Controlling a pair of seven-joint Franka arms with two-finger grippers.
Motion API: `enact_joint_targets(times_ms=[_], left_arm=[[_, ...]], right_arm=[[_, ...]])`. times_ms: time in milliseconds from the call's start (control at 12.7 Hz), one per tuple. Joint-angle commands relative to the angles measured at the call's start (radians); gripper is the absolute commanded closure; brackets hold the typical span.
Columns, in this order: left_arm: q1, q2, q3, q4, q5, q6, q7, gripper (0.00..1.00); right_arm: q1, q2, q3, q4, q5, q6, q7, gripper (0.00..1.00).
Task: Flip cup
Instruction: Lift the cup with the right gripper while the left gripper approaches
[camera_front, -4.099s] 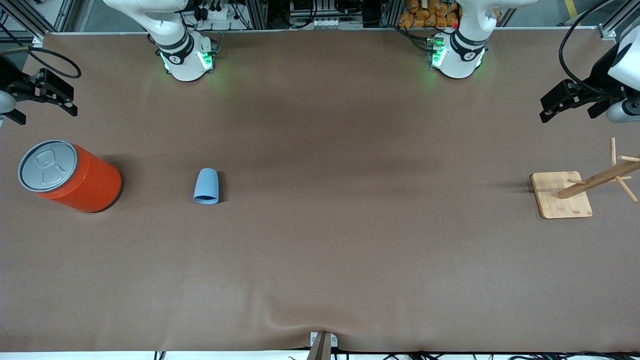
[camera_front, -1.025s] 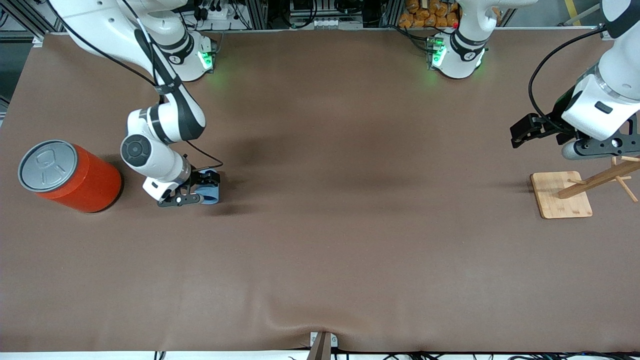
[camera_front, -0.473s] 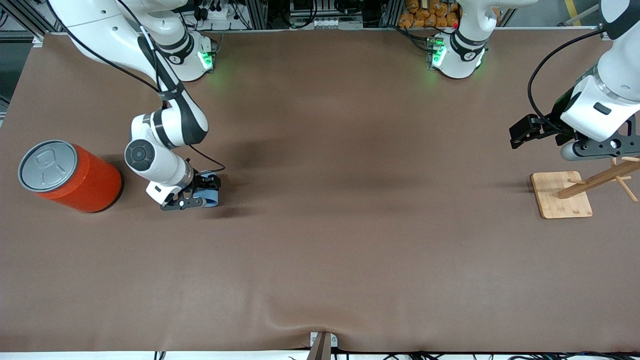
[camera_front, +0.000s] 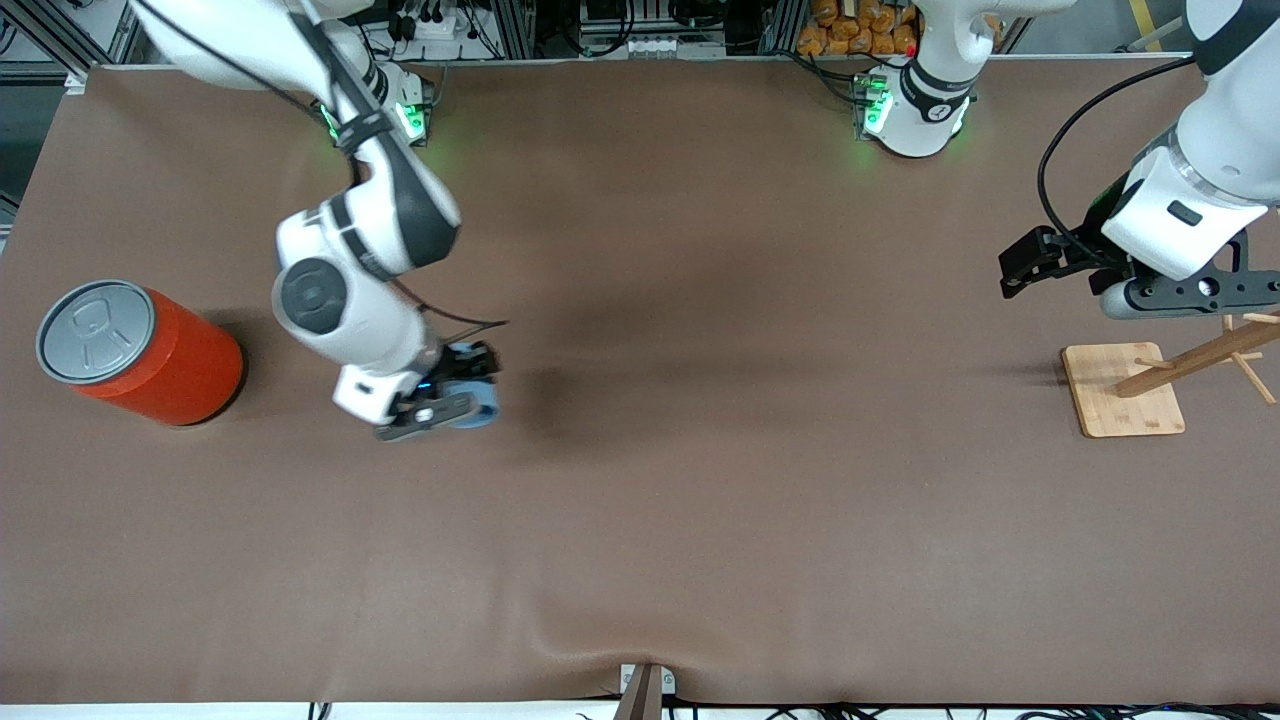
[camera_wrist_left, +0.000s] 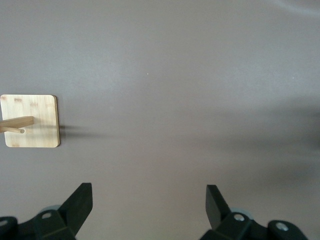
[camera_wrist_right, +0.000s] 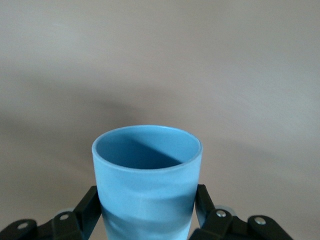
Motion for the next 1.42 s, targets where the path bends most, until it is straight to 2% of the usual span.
enact_joint_targets(times_ms=[0, 158, 315, 473, 709, 946, 1261, 1340], left_arm=[[-0.001, 0.012, -0.004, 0.023, -0.017, 0.002, -0.015, 0.00], [0.000, 0.012, -0.004, 0.021, -0.040, 0.002, -0.013, 0.00], [-0.003, 0.013, -0.006, 0.018, -0.045, 0.001, -0.004, 0.00], [-0.029, 0.015, -0.006, 0.019, -0.049, -0.002, -0.012, 0.00], [-0.049, 0.045, -0.006, 0.016, -0.108, -0.002, -0.010, 0.00], [-0.075, 0.062, -0.016, 0.006, -0.109, -0.021, 0.002, 0.00], [-0.084, 0.099, -0.027, 0.003, -0.128, -0.019, 0.007, 0.00], [-0.084, 0.117, -0.027, 0.006, -0.164, -0.012, 0.008, 0.00]], right_arm=[[0.179, 0.235, -0.006, 0.323, -0.064, -0.021, -0.085, 1.00], [0.264, 0.316, -0.007, 0.454, -0.162, -0.019, -0.157, 1.00], [0.347, 0.362, -0.010, 0.494, -0.191, 0.047, -0.240, 1.00], [0.425, 0.410, -0.016, 0.504, -0.289, 0.114, -0.254, 1.00], [0.520, 0.508, -0.026, 0.565, -0.427, 0.128, -0.254, 1.00], [0.571, 0.534, -0.052, 0.570, -0.437, 0.131, -0.255, 1.00], [0.579, 0.579, -0.063, 0.564, -0.443, 0.165, -0.257, 1.00], [0.584, 0.580, -0.066, 0.561, -0.455, 0.167, -0.257, 1.00]])
